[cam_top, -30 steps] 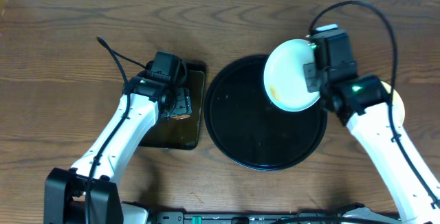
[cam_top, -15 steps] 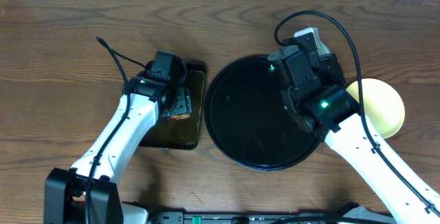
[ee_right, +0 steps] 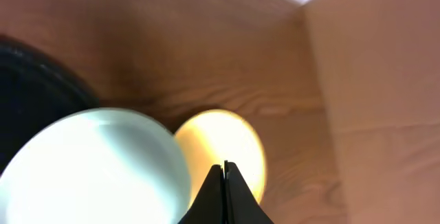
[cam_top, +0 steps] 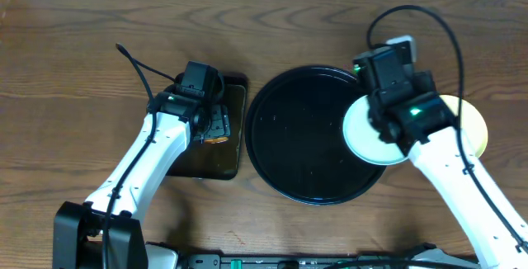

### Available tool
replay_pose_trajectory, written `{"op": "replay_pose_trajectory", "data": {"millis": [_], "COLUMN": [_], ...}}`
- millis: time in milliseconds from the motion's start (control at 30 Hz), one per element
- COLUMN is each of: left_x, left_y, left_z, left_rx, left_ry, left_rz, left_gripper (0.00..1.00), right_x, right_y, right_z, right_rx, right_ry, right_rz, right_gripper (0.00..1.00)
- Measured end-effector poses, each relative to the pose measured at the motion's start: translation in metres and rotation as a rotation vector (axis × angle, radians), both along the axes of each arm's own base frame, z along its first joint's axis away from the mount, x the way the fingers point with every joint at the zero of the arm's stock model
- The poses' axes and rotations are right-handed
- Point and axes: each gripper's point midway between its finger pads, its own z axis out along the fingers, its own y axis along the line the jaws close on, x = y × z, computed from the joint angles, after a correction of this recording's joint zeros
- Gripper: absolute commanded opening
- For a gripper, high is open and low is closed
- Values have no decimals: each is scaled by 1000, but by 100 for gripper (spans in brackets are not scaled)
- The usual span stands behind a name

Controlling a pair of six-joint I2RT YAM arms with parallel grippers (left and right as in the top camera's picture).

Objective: Clean dirty plates on tray and stack at the side
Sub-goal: 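Lift the pale green plate with the right gripper and carry it right, then lower the pale green plate onto the plate stack and release it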

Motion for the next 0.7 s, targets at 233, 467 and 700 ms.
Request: {"op": "replay_pose_trajectory", "data": {"millis": [233,467,700], "left_x": [0,0,0], "left_y": [0,0,0], "left_z": [0,0,0], "left_rx": [-1,-1,0], "left_ry": [0,0,0], "left_rz": [0,0,0], "left_gripper": [80,80,80], "right_x": [-7,-29,-53], "right_y": [-21,-5,-7], "right_z": [-35,-89,-141], "right_rx": [361,594,635], "right_ry": [105,248,292], "right_rz": [-91,-52,-148], "right_gripper": [6,26,31]}}
